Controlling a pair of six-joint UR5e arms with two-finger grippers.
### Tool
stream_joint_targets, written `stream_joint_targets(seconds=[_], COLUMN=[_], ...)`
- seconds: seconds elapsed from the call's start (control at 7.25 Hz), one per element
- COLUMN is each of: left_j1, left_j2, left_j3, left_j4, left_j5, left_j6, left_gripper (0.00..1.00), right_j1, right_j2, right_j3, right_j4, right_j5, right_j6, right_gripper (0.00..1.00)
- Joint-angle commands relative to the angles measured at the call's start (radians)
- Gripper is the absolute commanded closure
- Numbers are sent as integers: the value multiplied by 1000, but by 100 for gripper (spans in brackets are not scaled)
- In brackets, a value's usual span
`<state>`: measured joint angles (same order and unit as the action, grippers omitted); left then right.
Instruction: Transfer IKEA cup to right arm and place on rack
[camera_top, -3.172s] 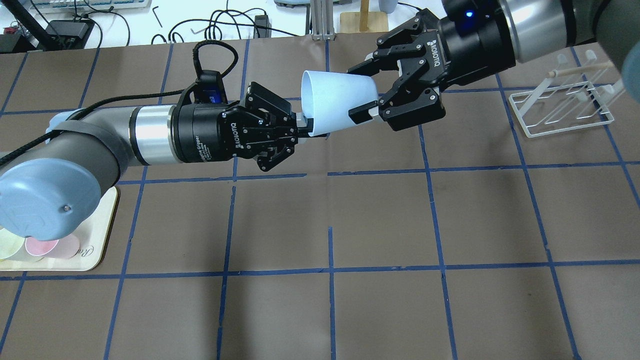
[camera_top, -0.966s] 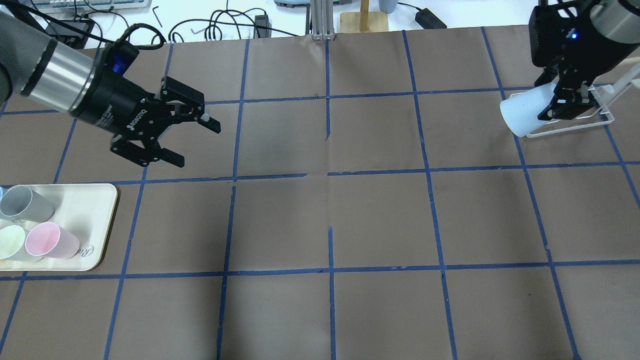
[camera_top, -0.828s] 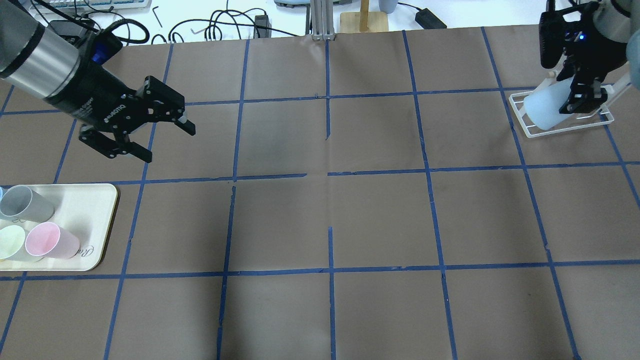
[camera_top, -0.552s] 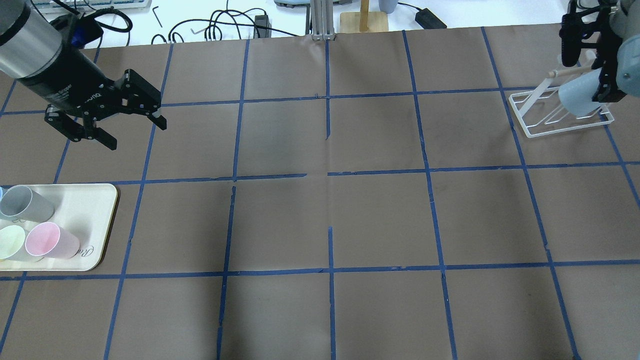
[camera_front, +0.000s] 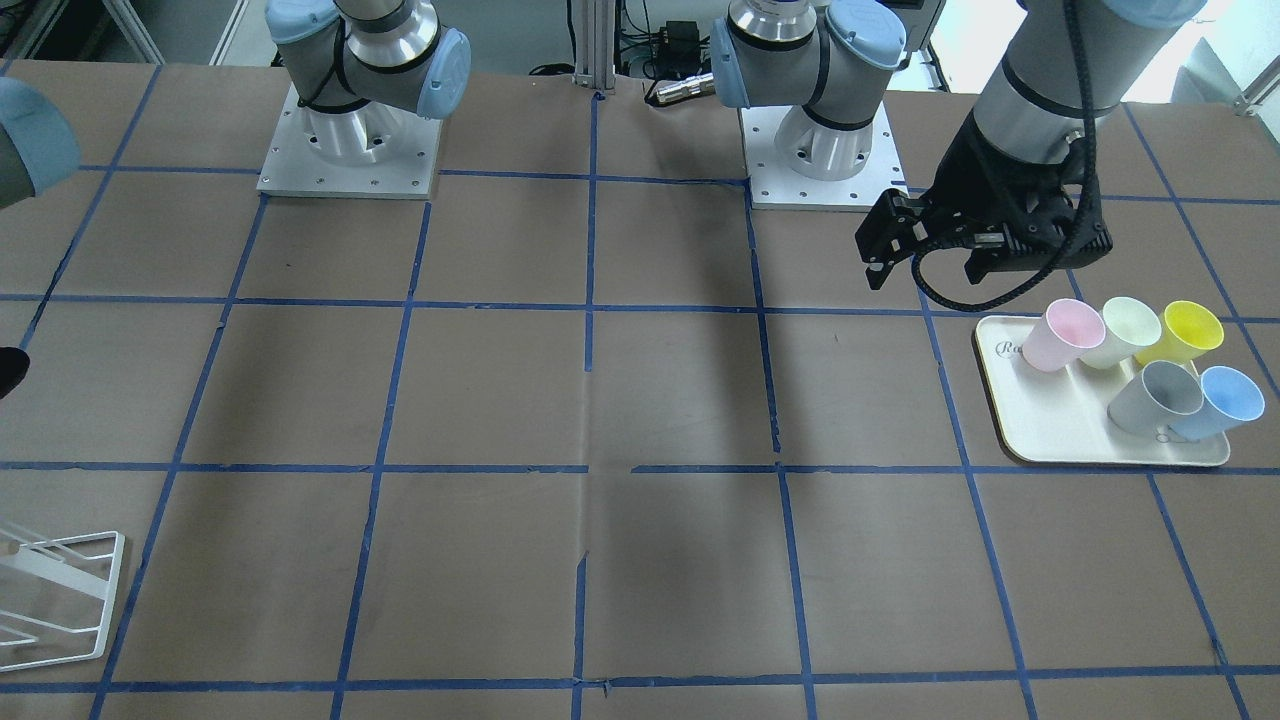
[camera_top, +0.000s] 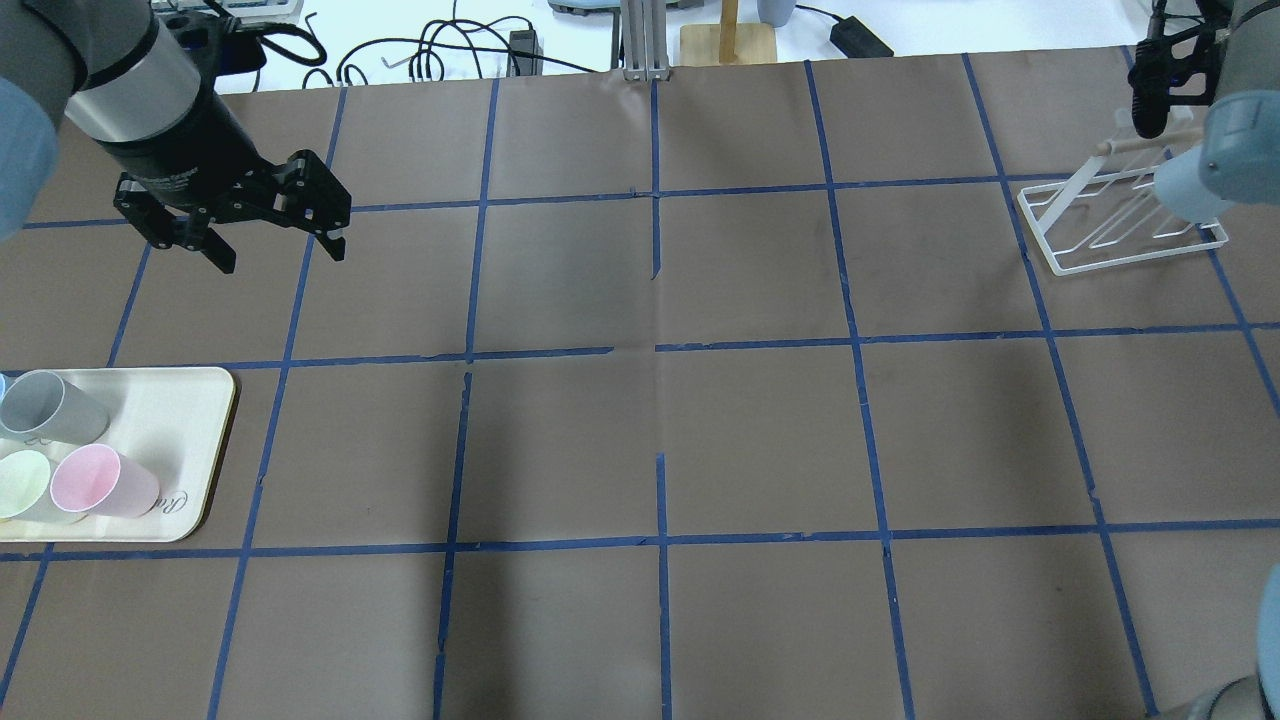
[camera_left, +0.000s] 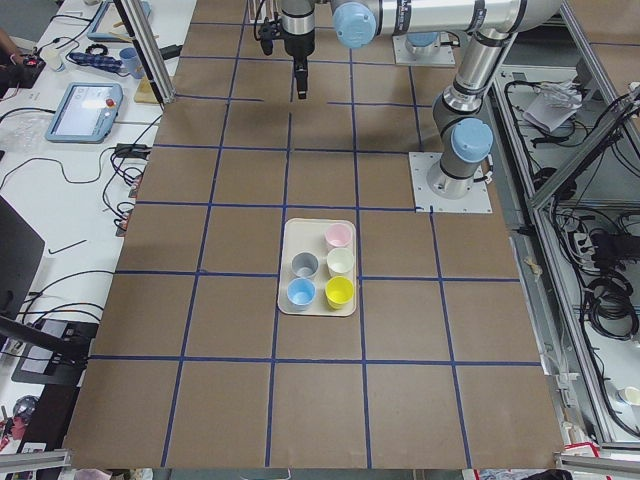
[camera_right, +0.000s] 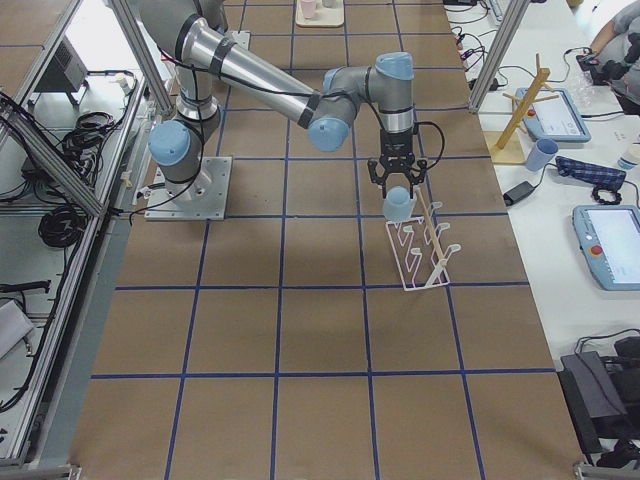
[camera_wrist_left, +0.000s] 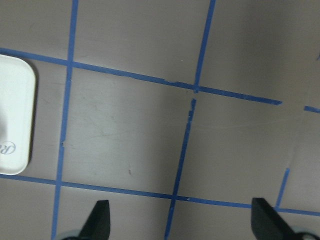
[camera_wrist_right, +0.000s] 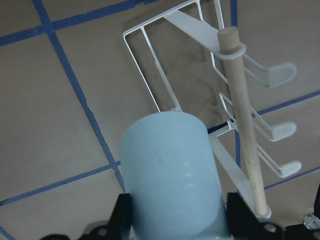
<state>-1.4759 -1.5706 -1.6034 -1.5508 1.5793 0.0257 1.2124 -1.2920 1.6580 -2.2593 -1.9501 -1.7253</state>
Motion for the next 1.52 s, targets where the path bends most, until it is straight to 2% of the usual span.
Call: stream_joint_targets(seconds=[0.0,0.28,0.69,0.83,0.97,1.38], left_j1=[-46,-89,-29,-29,-27,-27], left_j2=[-6,3,17,14,5,1], left_j3=[-13,-50,-46,-46,-46,-43], left_j4=[0,29,18,18,20,21], left_j5=[1,5,4,5,2,-10], left_j6=[-7,6,94,94,94,83], left_gripper=[0,0,0,0,0,0], right_j1=[4,12,16,16,15,15], right_j2=[14,29,46,62,78,60], right_j3=[0,-7,-9,-7,-7,-27], right_j4=[0,0,0,0,-15,-19], right_j5=[-3,8,10,11,54,77], right_j6=[3,7,29,38,36,55], right_gripper=[57,55,52,30,0,0])
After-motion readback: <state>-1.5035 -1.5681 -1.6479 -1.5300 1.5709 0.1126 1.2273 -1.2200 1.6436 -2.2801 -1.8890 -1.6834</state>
